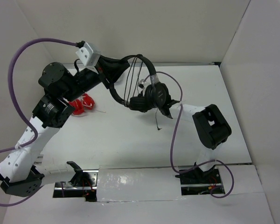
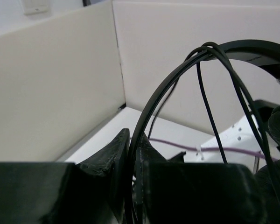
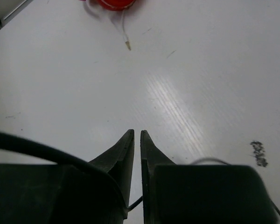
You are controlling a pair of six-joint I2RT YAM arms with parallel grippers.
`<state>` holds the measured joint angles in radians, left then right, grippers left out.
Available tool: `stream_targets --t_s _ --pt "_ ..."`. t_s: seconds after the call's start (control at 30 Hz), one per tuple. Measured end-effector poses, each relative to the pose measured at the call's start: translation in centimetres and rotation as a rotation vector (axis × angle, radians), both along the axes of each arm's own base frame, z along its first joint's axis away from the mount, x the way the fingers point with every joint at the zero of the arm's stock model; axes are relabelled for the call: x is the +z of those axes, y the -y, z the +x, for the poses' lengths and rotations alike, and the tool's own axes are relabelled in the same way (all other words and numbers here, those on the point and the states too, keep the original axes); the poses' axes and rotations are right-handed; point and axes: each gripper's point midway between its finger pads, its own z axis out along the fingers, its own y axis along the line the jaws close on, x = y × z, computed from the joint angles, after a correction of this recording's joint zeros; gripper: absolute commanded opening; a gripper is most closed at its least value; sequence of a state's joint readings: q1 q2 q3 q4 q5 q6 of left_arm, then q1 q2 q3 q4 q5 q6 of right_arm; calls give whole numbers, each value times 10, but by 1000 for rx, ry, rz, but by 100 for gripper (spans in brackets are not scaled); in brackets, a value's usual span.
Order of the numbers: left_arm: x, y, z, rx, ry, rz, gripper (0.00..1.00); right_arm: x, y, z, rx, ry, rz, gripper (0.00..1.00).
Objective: Wrap the headphones
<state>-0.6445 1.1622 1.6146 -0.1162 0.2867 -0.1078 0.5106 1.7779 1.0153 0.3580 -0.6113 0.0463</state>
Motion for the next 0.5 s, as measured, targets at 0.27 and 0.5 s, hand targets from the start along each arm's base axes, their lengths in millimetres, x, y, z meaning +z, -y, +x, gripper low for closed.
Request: stream_targets --t_s 0.27,0.5 --pt "45 -10 4 56 55 -56 0 11 -41 -31 112 -36 60 18" --pt "74 -16 18 136 107 -86 0 0 -74 -84 241 -98 71 12"
